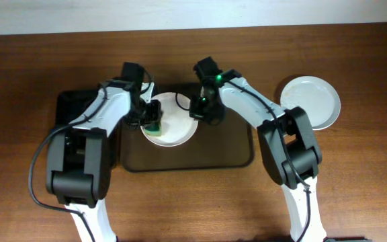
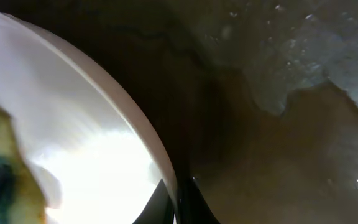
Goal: Clean dirty plates on tray and stack at the side
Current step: 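Scrub the pink-tinted plate with the sponge in the left gripper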
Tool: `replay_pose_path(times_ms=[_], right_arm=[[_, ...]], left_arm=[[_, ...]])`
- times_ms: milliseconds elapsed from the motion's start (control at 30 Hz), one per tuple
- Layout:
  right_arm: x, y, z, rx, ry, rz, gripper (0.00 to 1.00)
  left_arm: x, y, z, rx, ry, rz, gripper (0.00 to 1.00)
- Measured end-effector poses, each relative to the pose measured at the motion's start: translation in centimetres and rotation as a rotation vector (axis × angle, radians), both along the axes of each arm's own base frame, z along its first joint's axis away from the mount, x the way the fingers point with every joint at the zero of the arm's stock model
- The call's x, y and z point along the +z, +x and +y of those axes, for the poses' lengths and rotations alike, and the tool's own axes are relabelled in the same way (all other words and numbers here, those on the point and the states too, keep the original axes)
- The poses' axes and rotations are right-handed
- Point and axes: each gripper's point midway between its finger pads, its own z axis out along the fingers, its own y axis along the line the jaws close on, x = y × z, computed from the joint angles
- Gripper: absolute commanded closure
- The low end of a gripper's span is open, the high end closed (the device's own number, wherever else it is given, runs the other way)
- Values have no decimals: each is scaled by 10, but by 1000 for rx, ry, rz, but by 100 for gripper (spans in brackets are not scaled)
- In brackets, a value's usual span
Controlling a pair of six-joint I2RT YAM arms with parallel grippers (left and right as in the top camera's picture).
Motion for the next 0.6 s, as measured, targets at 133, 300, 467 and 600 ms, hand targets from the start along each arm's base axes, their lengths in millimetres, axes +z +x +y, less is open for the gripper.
replay_pose_path(times_ms=[133,300,467,600], right_arm=[[0,-3,3,-2,88,34,96],[1,-2,4,-24,96,44,96],[1,-2,4,-27,96,45,96],[1,-1,7,-24,107,40,96]], left_arm=[[3,-4,-24,-73,-163,-4,99],[-3,27,-19,112,21,-107,99],[3,57,15,301,198,-238,99],[4,53,28,319,352,-269,99]])
